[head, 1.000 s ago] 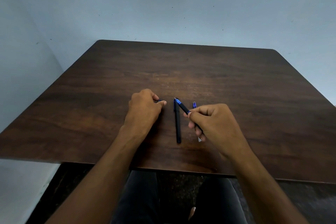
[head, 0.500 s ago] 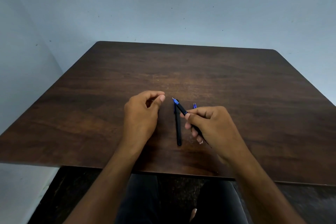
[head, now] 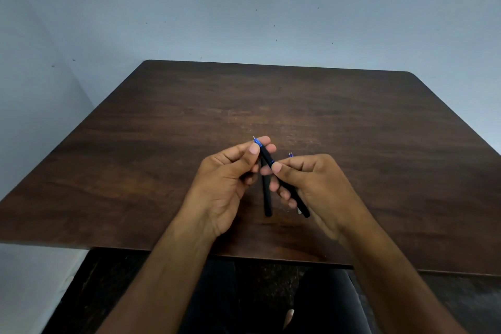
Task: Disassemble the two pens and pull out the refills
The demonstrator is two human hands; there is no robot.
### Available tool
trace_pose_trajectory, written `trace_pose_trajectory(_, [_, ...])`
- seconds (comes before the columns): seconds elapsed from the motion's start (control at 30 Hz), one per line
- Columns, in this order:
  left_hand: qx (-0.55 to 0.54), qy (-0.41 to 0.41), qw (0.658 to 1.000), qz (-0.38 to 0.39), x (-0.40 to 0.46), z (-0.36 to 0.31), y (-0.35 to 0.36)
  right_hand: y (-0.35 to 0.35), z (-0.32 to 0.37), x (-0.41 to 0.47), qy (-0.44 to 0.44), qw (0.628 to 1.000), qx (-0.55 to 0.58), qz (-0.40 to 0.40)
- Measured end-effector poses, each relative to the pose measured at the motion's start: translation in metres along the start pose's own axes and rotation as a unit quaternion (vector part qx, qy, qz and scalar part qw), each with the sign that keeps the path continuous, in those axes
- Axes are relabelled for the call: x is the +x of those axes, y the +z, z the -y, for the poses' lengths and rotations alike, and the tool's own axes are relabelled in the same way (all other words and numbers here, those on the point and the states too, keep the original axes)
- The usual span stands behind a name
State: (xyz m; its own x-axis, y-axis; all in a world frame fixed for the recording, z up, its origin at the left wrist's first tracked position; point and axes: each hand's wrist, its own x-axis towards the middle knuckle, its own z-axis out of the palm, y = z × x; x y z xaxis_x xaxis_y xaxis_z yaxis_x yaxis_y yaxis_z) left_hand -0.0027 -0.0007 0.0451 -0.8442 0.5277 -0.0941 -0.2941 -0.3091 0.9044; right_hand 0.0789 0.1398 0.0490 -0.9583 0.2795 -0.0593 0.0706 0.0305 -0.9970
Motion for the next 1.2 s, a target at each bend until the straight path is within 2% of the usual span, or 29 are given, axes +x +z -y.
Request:
trace_pose_trajectory(0.23, [-0.017,0.026,0.998,-0.046,0.002,0.004,0.001,0.002,-0.003,0.002,-0.041,0.998,-0.045,-0.014])
trace_pose_trajectory(0.47, [-0.034,0.026,0.991,-0.124,0.003,0.009,0.002,0.007,-0.007,0.002,-0.114,0.972,-0.198,-0.057])
trace_pose_trajectory(0.67, [0.012,0.017,0.999,-0.025,-0.005,0.006,-0.003,0.004,-0.003,0.004,-0.123,0.964,-0.224,-0.068])
trace_pose_trajectory(0.83, [0.006,0.033,0.998,-0.053,-0.006,0.003,0.0,0.006,0.001,0.002,-0.126,0.967,-0.215,-0.063])
trace_pose_trajectory(1.0, [-0.01,0.002,0.996,-0.089,-0.001,0.003,0.001,0.008,0.005,0.0,-0.13,0.966,-0.215,-0.059])
trace_pose_trajectory(1.2, [0.009,0.01,1.0,-0.005,-0.005,0.0,-0.005,0.008,0.005,-0.001,-0.127,0.963,-0.228,-0.065])
